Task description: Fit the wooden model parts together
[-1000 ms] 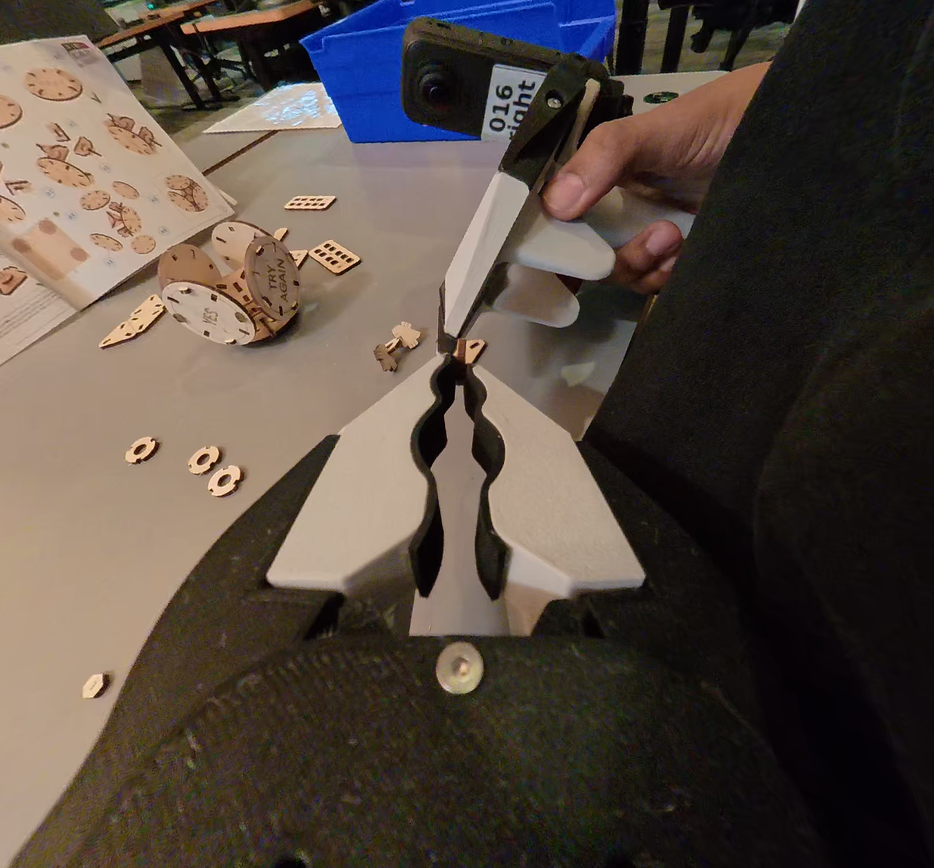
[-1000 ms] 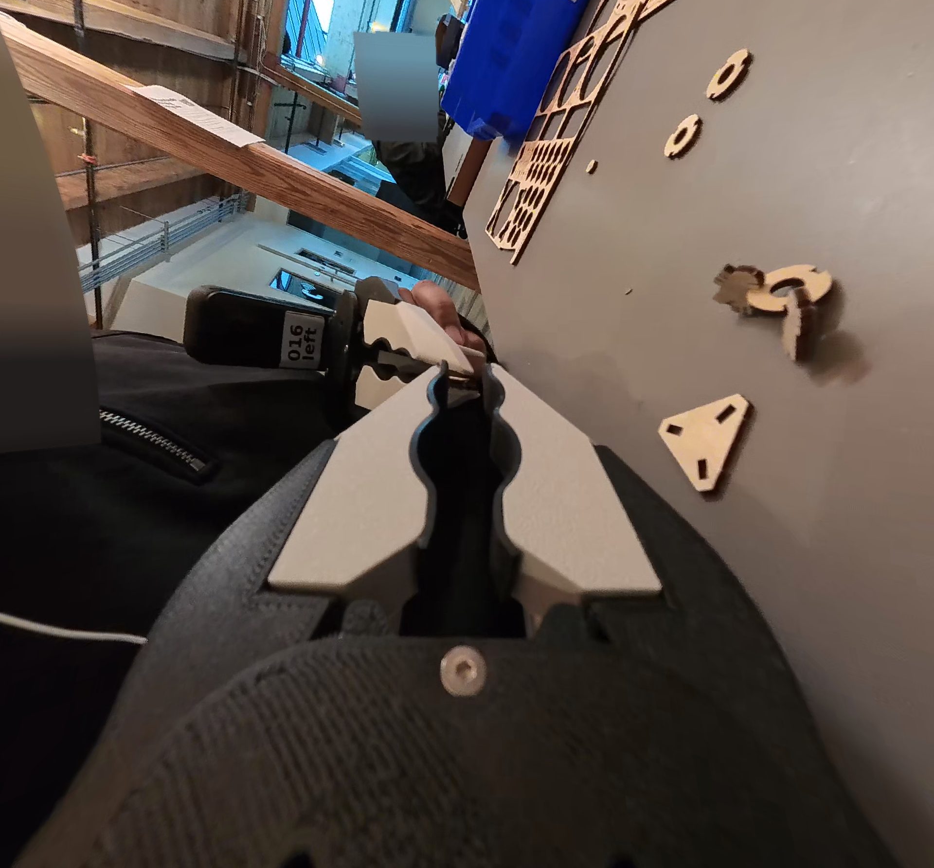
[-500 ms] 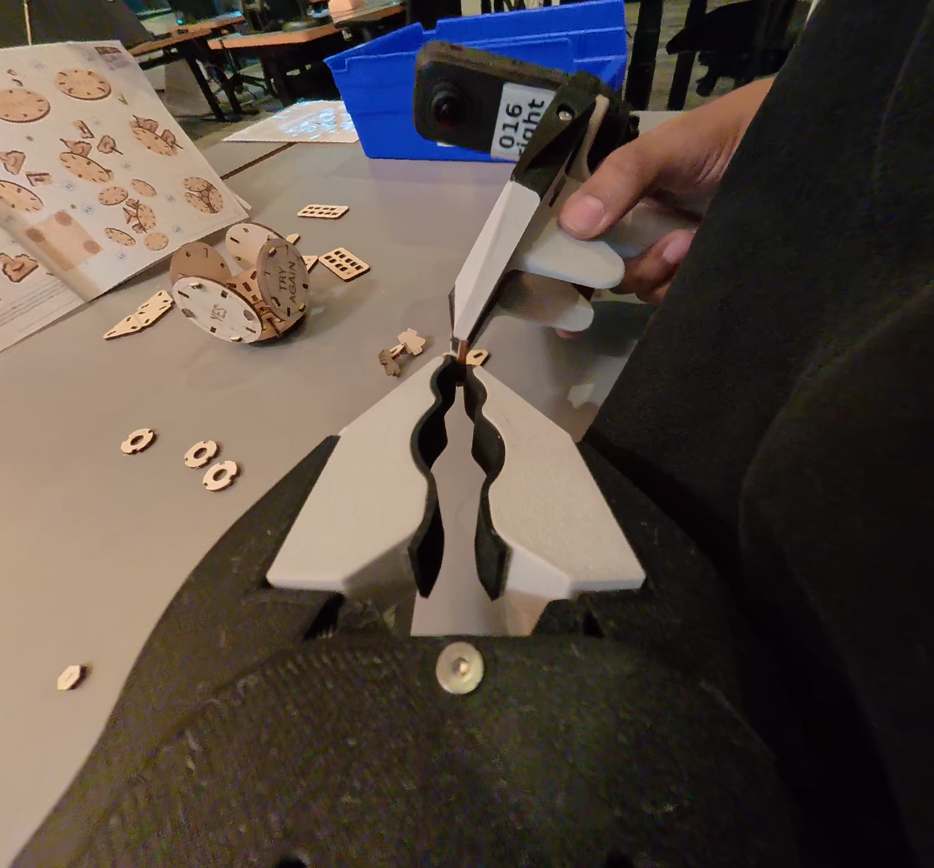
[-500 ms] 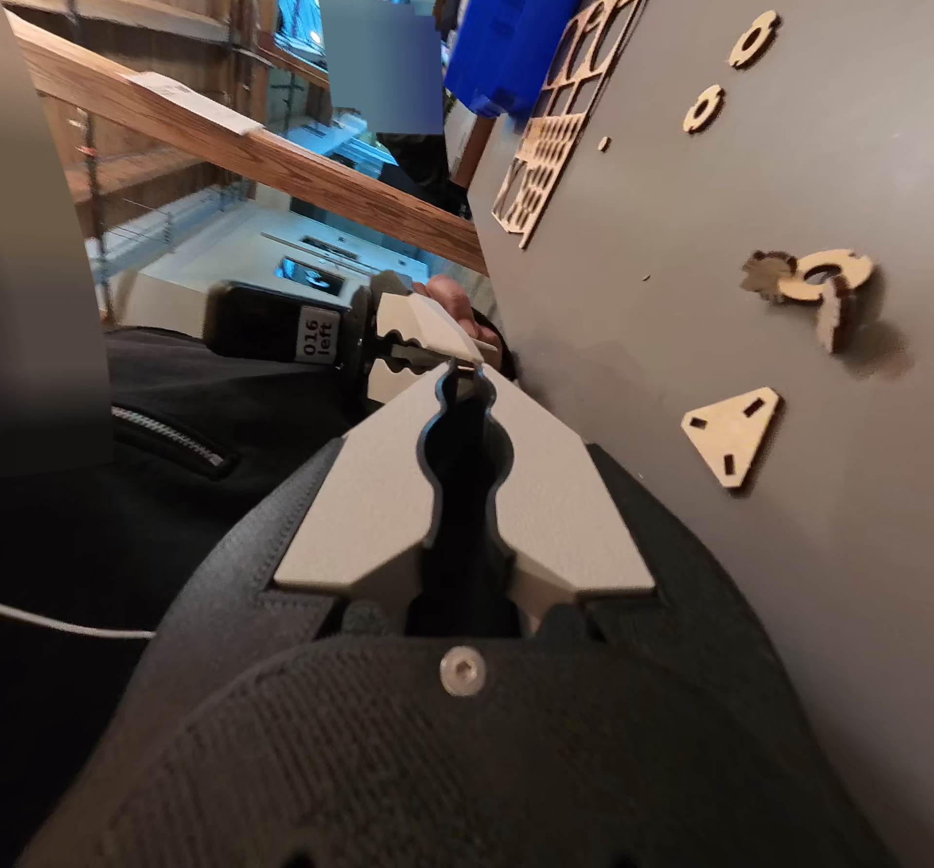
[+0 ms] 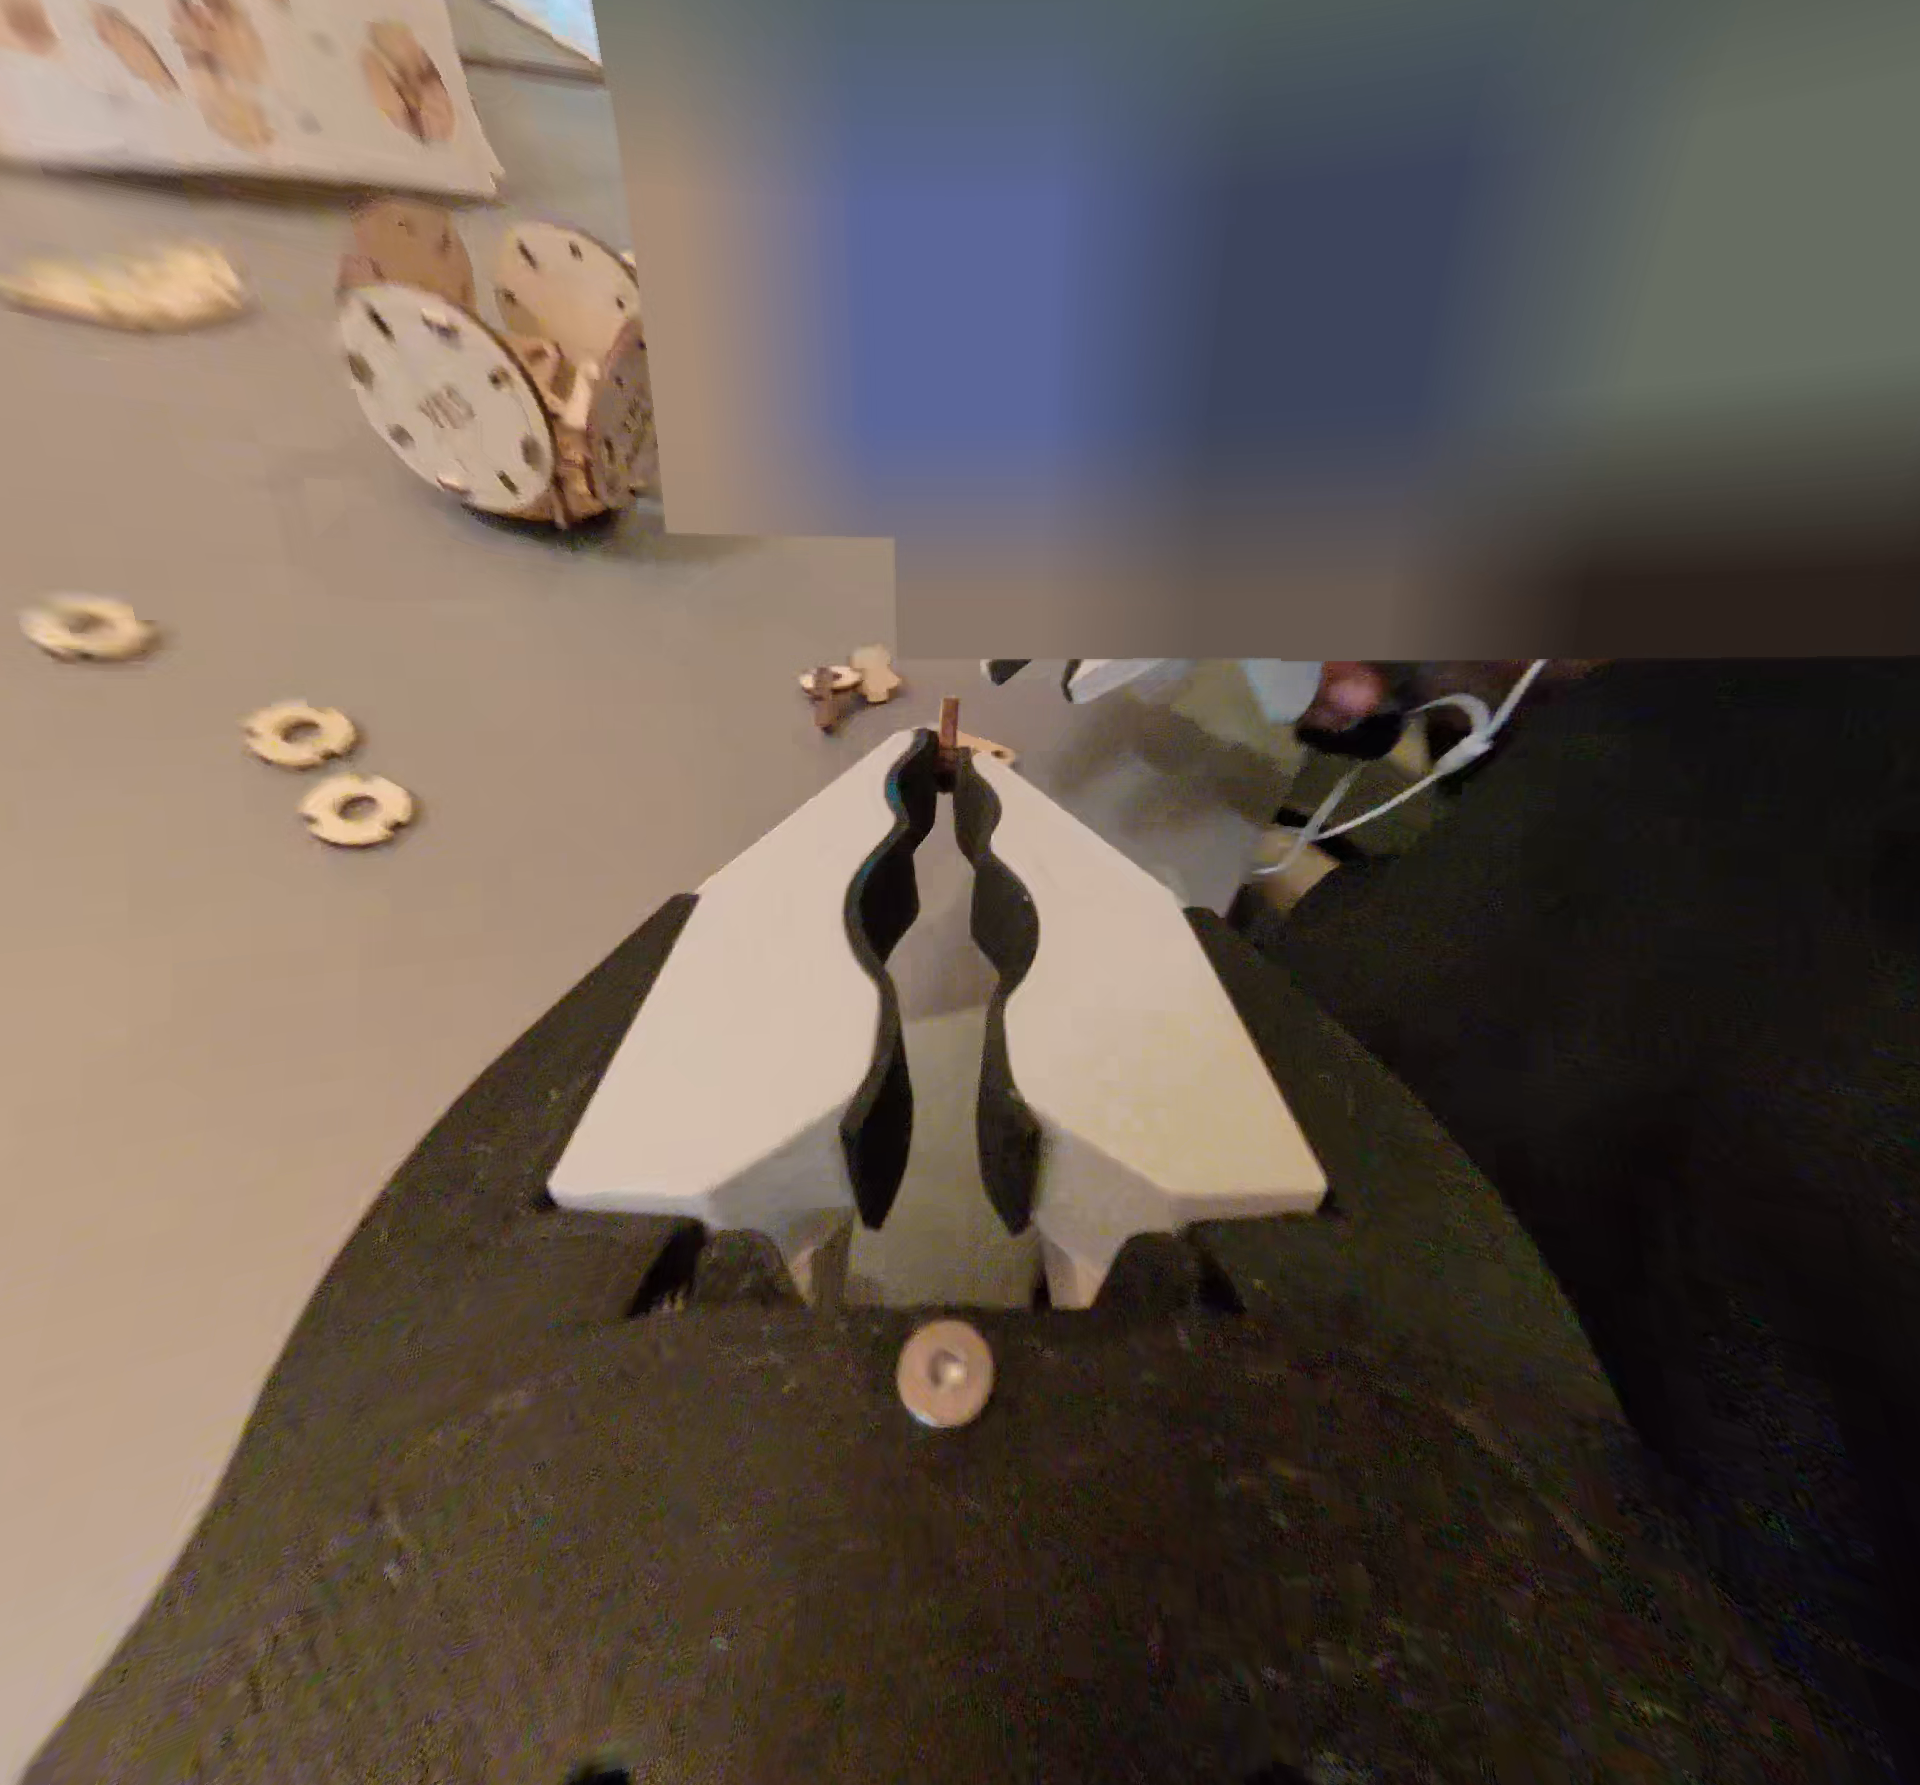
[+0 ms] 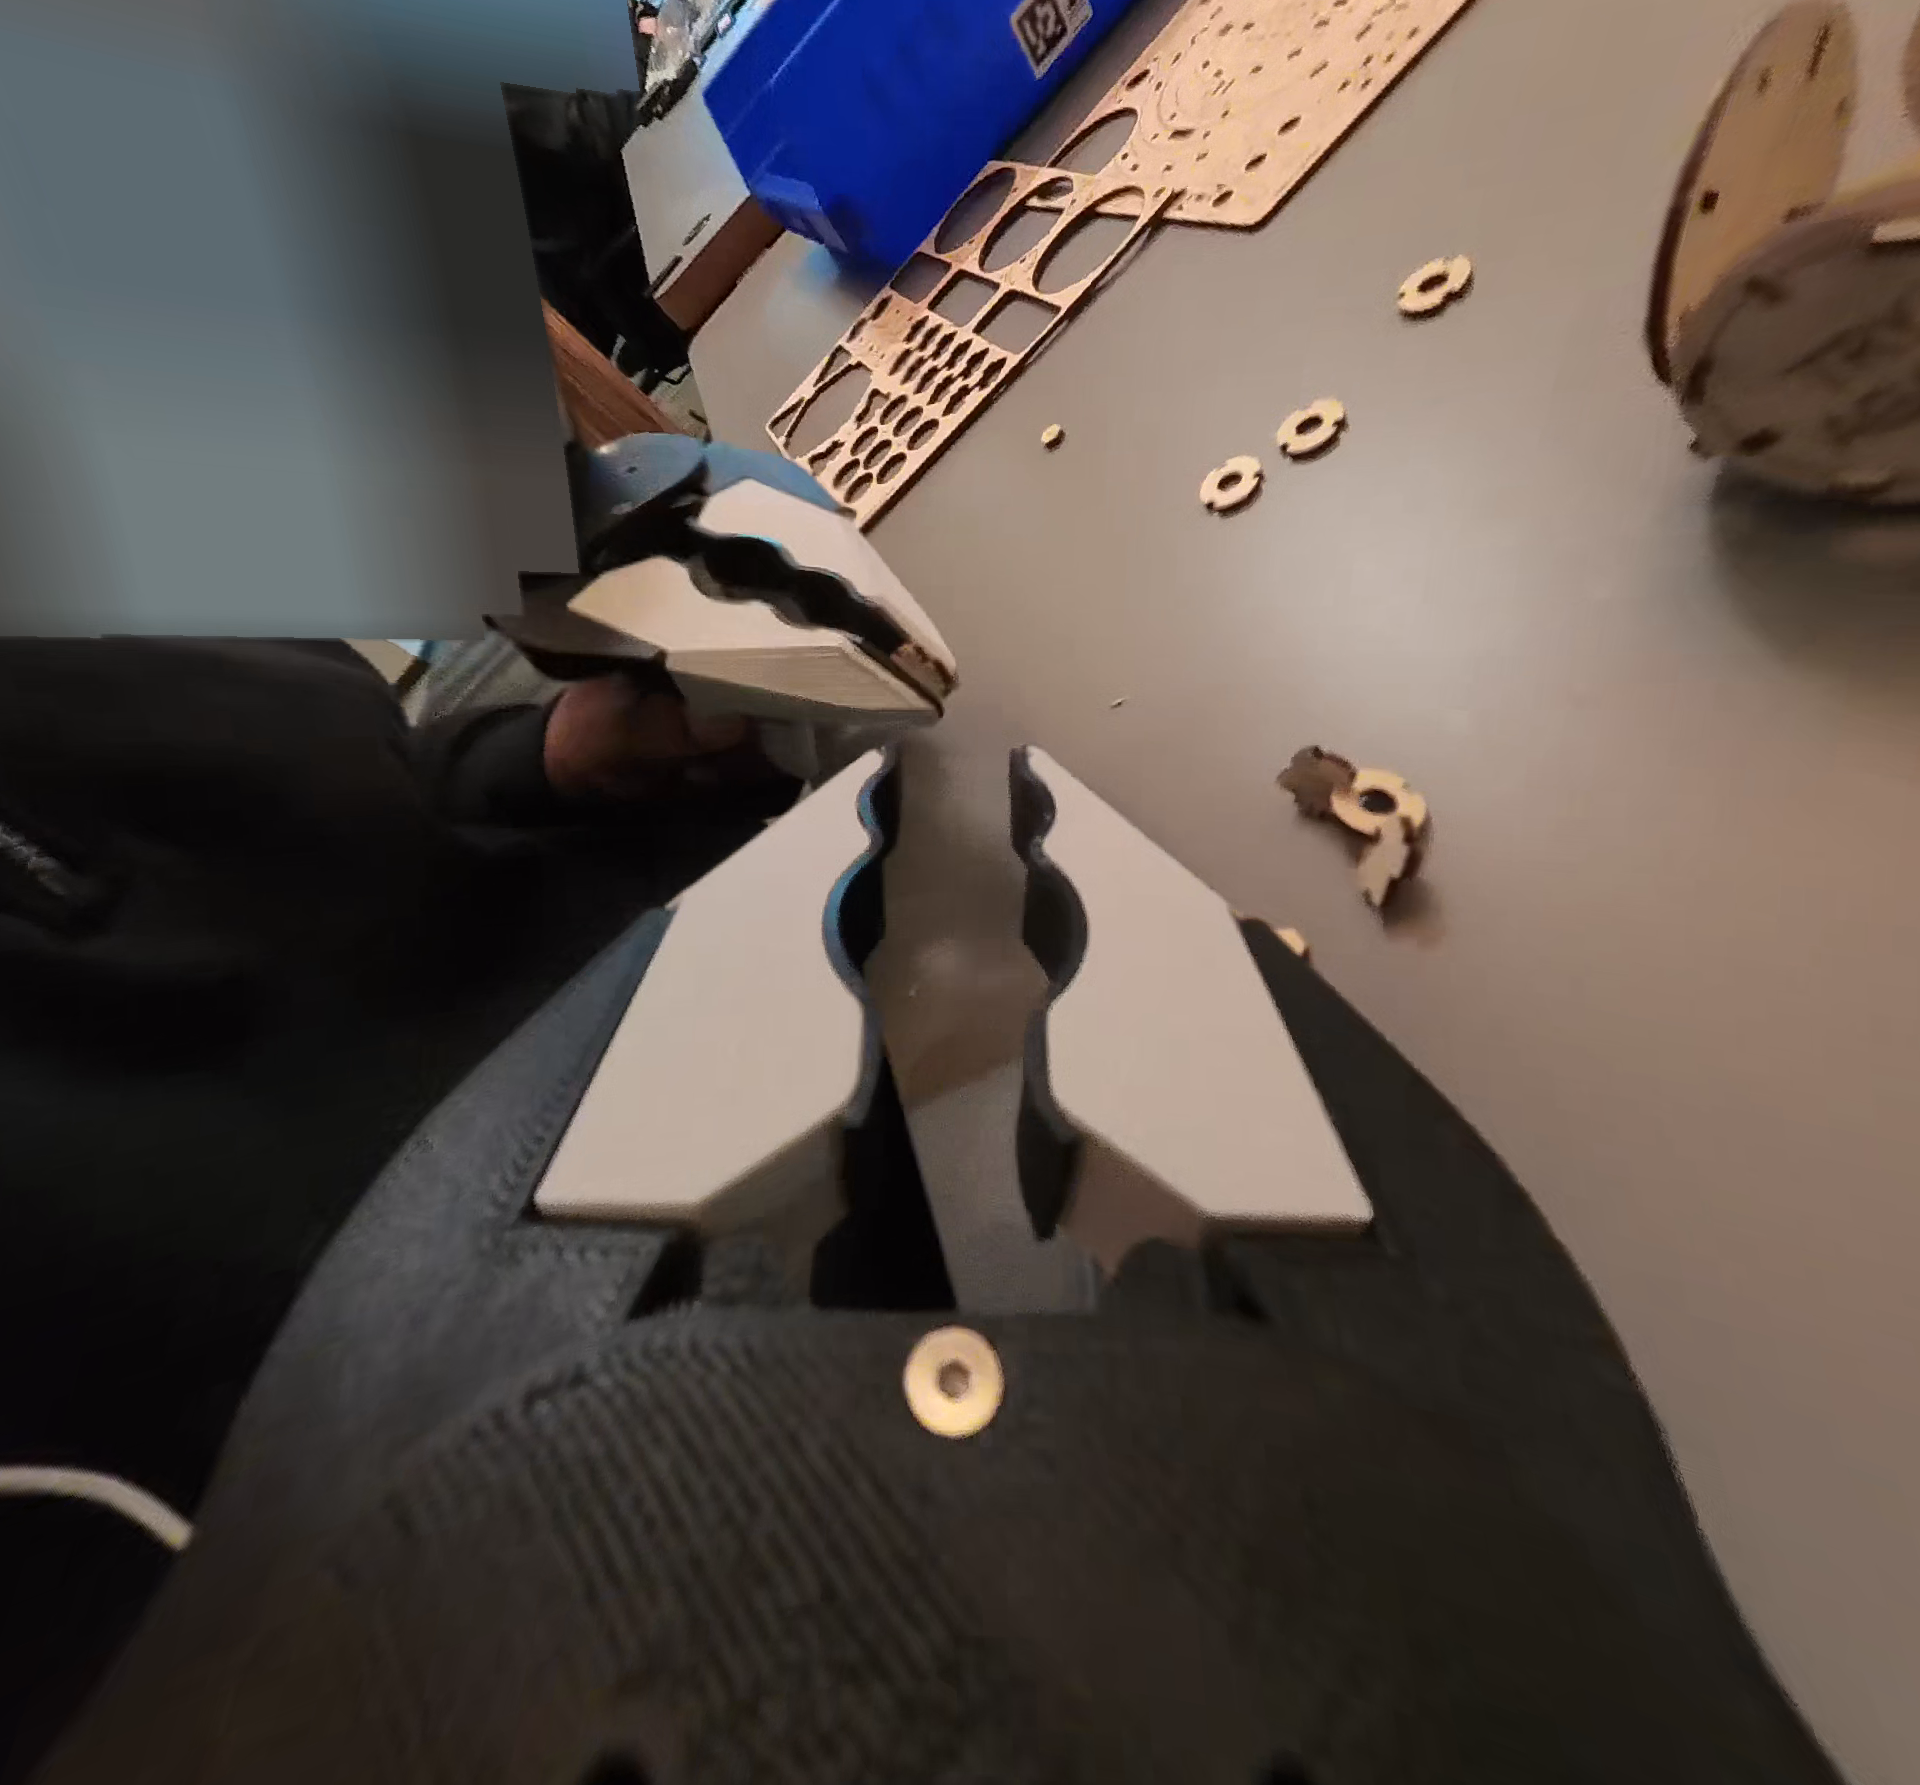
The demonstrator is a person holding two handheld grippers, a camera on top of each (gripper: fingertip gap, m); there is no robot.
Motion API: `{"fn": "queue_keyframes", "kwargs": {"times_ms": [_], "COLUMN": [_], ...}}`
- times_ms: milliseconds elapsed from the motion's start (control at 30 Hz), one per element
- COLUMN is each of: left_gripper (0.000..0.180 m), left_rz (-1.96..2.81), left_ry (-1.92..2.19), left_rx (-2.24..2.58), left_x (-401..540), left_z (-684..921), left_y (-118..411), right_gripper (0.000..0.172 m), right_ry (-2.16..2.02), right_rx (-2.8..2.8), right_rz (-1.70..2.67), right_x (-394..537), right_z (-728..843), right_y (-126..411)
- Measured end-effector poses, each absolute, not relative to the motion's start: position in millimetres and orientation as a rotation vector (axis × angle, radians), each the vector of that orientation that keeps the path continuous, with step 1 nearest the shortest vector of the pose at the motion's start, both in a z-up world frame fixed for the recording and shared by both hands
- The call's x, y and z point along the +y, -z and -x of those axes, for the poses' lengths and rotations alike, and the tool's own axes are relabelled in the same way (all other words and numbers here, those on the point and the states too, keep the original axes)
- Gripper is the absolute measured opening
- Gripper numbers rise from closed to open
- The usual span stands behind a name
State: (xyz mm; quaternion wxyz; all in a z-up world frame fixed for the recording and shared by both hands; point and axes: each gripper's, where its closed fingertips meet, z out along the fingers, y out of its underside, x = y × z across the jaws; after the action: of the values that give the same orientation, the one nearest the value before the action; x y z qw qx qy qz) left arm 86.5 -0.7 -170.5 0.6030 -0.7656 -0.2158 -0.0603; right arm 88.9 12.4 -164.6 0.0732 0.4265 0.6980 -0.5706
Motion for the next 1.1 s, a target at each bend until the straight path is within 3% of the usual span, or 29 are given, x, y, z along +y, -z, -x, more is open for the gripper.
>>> {"fn": "queue_keyframes", "kwargs": {"times_ms": [200,500,800,1100], "left_gripper": [0.0,0.0,0.0,0.0], "left_rz": [1.593,1.56,1.535,1.548], "left_ry": [0.649,1.026,1.304,1.357], "left_rx": [-0.687,-0.732,-0.723,-0.696], "left_x": [2.9,8.6,8.5,7.9], "left_z": [-87.6,-101.0,-114.8,-120.2], "left_y": [168.7,172.7,171.5,170.4], "right_gripper": [0.02,0.039,0.009,0.01], "right_ry": [1.805,1.968,1.946,1.914], "right_rx": [2.23,2.682,2.726,2.704], "right_rz": [-1.183,-0.561,-0.22,-0.174], "right_x": [4.5,3.0,-0.3,-1.5], "right_z": [-85.9,-98.9,-109.8,-113.3], "right_y": [163.8,160.9,163.6,165.3]}}
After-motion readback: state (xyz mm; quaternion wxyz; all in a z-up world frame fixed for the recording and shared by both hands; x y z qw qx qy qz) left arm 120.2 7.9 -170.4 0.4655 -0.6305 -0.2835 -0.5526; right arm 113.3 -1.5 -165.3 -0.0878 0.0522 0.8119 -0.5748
